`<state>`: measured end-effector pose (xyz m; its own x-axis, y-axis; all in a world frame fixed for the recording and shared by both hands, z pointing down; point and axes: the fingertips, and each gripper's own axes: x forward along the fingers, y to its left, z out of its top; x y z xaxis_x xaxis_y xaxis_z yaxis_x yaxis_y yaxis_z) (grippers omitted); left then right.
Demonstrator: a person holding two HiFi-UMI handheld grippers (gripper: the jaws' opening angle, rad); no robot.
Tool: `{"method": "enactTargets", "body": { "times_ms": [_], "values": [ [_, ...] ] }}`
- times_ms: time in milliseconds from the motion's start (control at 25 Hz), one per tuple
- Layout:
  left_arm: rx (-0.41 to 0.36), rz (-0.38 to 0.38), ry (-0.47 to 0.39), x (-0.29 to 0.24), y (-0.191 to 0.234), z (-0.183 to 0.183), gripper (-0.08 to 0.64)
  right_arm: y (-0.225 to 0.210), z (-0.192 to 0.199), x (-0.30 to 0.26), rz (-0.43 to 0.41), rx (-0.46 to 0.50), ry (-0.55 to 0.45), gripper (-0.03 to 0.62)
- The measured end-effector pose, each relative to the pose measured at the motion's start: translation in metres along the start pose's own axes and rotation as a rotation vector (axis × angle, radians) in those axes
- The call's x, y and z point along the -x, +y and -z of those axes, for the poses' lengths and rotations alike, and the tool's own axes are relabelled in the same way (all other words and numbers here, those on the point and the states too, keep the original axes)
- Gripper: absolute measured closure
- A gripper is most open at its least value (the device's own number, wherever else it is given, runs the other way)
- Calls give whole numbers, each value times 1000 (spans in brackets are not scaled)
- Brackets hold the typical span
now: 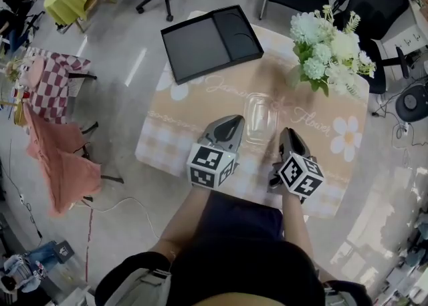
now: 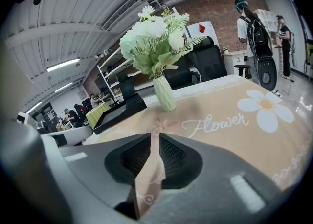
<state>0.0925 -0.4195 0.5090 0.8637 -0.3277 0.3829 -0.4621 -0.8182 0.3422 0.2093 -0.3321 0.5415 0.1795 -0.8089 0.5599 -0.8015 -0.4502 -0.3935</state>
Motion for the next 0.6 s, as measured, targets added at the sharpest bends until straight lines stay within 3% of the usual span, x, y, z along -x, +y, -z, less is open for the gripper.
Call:
{"method": "enactTargets", "body": {
  "times_ms": [600],
  "values": [
    [48,-7,79,-23,22,18,546,-17,25,-38,26,-4,155,545]
  ]
}}
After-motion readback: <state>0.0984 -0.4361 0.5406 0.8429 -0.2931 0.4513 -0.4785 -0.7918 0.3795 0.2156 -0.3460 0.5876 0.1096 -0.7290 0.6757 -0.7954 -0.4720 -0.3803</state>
